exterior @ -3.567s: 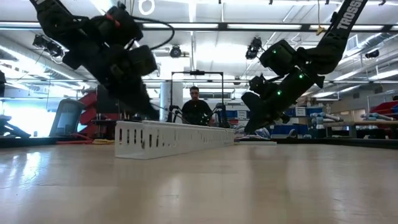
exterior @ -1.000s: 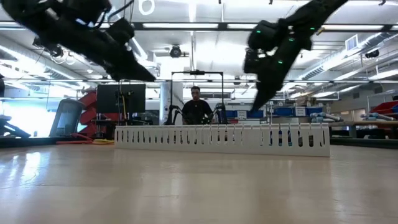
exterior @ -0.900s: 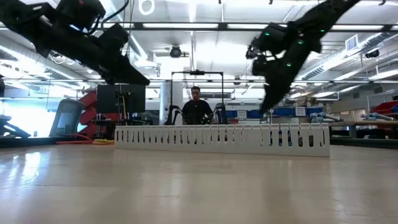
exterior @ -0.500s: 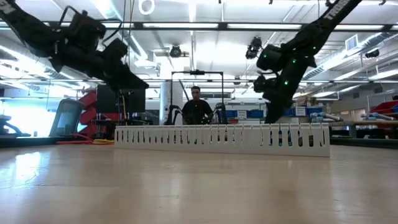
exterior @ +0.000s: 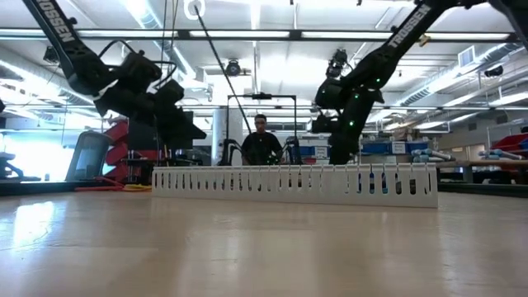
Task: Ziptie cables
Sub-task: Close the white cable duct
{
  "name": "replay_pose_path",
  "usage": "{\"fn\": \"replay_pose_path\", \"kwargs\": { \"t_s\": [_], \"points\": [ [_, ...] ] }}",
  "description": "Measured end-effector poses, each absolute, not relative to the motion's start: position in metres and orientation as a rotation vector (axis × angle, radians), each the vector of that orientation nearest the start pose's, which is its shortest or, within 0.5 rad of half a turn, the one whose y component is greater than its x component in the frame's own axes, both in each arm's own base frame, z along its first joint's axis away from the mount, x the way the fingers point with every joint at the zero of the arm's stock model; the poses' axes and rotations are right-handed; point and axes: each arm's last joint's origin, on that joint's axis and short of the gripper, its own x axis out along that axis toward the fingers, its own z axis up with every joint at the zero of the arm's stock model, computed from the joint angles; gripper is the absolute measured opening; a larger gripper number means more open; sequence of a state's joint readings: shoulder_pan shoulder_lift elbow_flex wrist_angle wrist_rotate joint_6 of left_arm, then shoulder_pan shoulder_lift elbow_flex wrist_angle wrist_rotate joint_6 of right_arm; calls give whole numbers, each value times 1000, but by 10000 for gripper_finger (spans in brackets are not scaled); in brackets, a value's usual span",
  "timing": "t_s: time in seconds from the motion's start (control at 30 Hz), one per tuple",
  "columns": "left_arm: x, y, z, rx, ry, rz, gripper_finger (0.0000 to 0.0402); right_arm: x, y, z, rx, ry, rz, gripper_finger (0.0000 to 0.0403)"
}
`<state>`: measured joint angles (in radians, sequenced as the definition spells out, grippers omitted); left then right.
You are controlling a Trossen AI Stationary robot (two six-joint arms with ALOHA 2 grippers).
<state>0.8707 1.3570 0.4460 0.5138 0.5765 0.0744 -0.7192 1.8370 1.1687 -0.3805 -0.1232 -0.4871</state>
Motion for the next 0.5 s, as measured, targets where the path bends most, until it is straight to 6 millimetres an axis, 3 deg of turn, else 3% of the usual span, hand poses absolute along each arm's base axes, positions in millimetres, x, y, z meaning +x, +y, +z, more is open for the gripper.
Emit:
{"fn": "replay_pose_path", "kwargs": {
  "t_s": [0.23,0.5],
  "points": [
    [172,178,168,-193,305,257,2,288,-250,160,-33,1093,-257,97],
    [172,179,169,-186,297,256,2,281,-253,144,9,1176,-241,95]
  ]
}}
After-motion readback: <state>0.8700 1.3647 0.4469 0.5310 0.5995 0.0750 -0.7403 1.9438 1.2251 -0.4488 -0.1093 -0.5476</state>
